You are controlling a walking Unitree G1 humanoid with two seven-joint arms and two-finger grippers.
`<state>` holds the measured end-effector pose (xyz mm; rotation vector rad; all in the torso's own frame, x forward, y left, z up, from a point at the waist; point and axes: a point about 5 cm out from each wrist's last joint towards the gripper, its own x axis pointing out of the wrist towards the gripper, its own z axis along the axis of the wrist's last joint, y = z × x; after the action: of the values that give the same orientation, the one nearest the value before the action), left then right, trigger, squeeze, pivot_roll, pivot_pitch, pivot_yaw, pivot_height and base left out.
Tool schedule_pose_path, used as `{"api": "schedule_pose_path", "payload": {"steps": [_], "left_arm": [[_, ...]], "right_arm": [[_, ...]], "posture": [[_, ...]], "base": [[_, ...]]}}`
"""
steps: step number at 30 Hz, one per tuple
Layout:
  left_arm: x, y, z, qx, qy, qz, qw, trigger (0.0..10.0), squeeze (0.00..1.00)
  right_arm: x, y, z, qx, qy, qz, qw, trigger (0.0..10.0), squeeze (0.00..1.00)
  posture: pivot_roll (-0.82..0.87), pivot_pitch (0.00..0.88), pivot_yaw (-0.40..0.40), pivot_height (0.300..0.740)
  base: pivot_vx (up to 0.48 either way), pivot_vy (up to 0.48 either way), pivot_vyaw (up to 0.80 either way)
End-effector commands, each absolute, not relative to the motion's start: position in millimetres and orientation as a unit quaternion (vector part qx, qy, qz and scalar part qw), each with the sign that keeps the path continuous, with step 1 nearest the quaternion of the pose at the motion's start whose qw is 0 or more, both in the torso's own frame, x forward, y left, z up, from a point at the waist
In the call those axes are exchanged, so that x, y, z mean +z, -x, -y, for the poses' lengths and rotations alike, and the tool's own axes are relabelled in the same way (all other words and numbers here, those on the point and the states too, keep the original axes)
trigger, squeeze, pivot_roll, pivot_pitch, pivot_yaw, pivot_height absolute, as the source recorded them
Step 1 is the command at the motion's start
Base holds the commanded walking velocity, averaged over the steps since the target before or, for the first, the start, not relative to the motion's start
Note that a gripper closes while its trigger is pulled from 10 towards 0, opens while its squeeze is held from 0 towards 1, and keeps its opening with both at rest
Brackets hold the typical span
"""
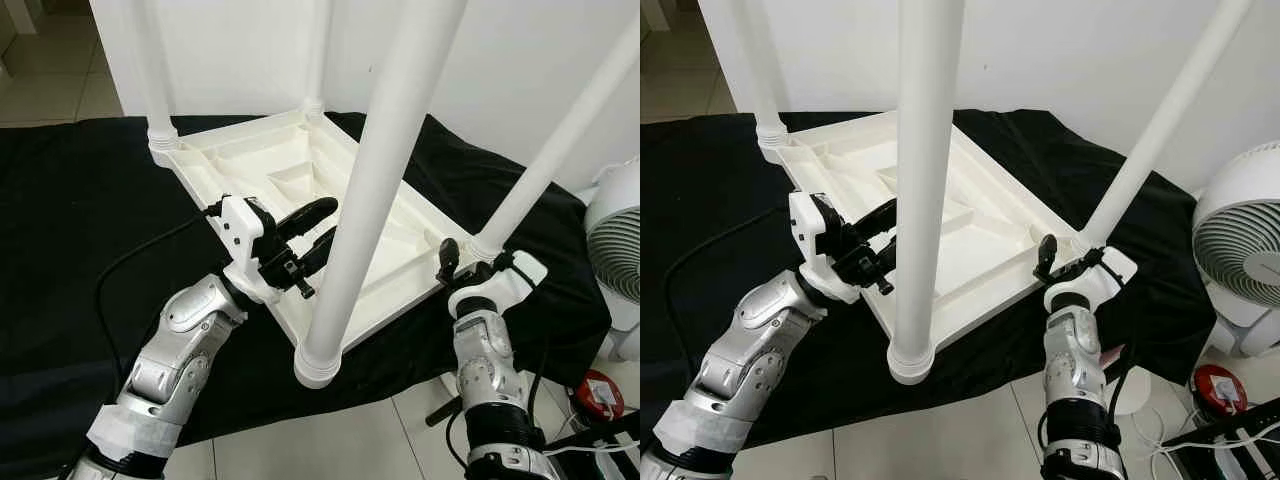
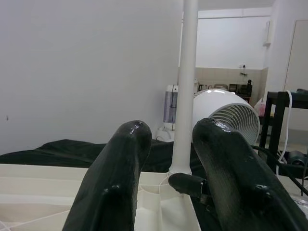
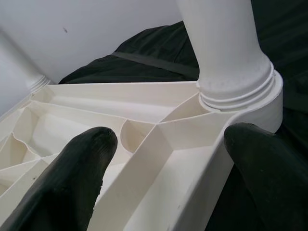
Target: Building children table
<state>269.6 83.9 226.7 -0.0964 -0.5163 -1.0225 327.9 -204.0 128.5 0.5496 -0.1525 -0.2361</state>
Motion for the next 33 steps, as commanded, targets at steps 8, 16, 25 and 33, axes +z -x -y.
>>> {"api": "schedule_pose_path", "payload": {"steps": [8,16,25,33], "left_arm": [[227,-263,-76,-0.556,0.024,0.253,0.791,10.0,0.0],[224,-253,-69,-0.58,0.061,0.241,0.776,10.0,0.0],[221,-242,-55,-0.626,0.109,0.201,0.745,10.0,0.0],[216,-231,-47,-0.667,0.148,0.144,0.716,10.0,0.0]], "right_arm": [[117,-341,210,-0.132,-0.29,0.018,0.948,10.0,0.0],[116,-351,218,-0.138,-0.273,-0.014,0.952,10.0,0.0],[110,-359,211,-0.1,-0.257,-0.057,0.959,10.0,0.0],[108,-369,207,-0.055,-0.234,-0.101,0.965,10.0,0.0]], "posture": [[0.05,0.084,-0.075,0.74],[0.05,0.072,-0.081,0.74],[0.06,0.06,-0.083,0.74],[0.06,0.048,-0.079,0.74]], "base": [[0.0,0.0,0.0],[0.0,0.0,0.0],[0.0,0.0,0.0],[0.0,0.0,0.0]]}}
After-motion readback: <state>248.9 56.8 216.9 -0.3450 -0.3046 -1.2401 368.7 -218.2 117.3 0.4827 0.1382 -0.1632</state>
